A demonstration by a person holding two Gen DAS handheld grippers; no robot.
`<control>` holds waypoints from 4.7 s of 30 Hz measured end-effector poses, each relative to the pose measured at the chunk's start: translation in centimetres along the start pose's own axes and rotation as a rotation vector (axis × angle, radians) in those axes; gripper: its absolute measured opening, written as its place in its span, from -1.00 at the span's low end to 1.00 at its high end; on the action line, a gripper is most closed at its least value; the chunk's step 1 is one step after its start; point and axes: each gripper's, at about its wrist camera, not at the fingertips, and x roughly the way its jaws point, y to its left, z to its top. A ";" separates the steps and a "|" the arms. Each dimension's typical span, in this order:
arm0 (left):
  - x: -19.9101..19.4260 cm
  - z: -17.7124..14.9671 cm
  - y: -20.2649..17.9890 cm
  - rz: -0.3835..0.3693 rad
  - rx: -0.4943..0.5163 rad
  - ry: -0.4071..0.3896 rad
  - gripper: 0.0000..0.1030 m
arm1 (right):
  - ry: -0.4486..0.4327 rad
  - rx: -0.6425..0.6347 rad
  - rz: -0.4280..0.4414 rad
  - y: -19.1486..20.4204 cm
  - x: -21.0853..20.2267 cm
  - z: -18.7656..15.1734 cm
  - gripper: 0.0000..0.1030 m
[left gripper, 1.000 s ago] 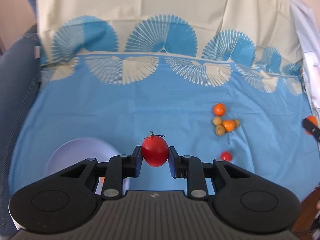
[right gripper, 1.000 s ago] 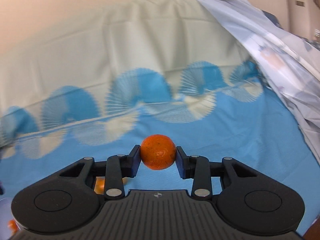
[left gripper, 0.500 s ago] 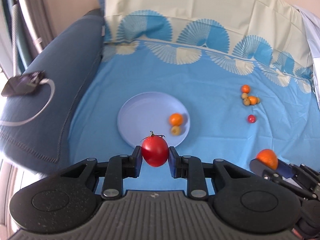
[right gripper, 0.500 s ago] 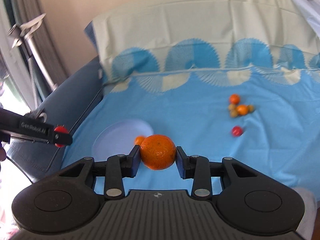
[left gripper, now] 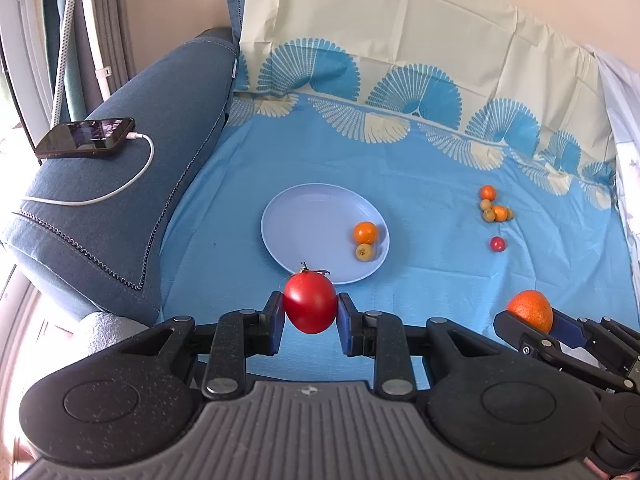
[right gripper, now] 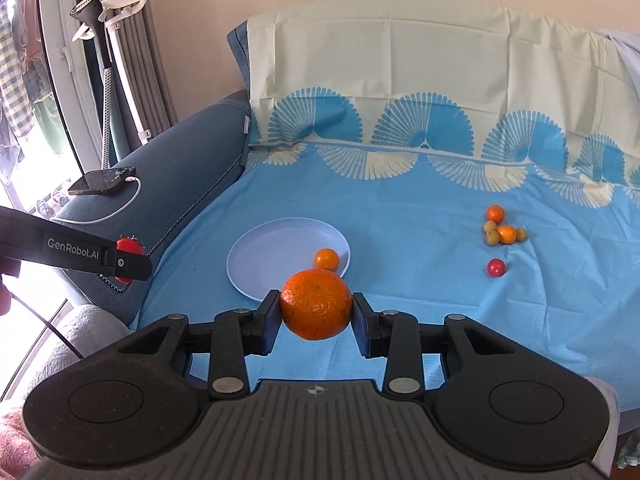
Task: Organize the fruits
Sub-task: 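Carry the tomato and mandarin over the plate and open both tools, then withdraw both tools and move back toward the fruit cluster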
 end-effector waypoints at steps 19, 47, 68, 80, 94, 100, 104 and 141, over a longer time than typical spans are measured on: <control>0.4 0.1 0.6 -0.005 -0.018 0.000 -0.41 | 0.014 -0.031 -0.008 0.7 0.6 0.0 -0.25; 5.6 3.9 2.2 0.049 -0.059 0.033 -0.41 | 0.088 -0.033 0.009 1.0 6.3 2.1 -0.25; 21.6 8.5 1.7 0.073 -0.018 0.190 -0.41 | 0.225 -0.060 0.044 1.0 21.2 3.8 -0.25; 25.1 9.9 2.3 0.064 0.047 0.168 0.92 | 0.274 -0.105 0.087 2.7 26.1 4.3 0.00; 12.2 3.2 3.6 0.142 -0.009 0.138 0.99 | 0.217 -0.013 0.032 1.4 12.5 2.7 0.86; 8.1 1.1 2.4 0.124 0.014 0.087 0.99 | 0.105 -0.046 0.000 1.9 7.8 1.8 0.91; 5.9 0.7 1.5 0.122 0.027 0.032 0.99 | 0.058 -0.061 -0.002 2.0 5.5 1.6 0.92; -0.1 -0.5 0.2 0.107 0.056 -0.085 0.99 | -0.088 -0.117 -0.003 3.2 -1.4 0.5 0.95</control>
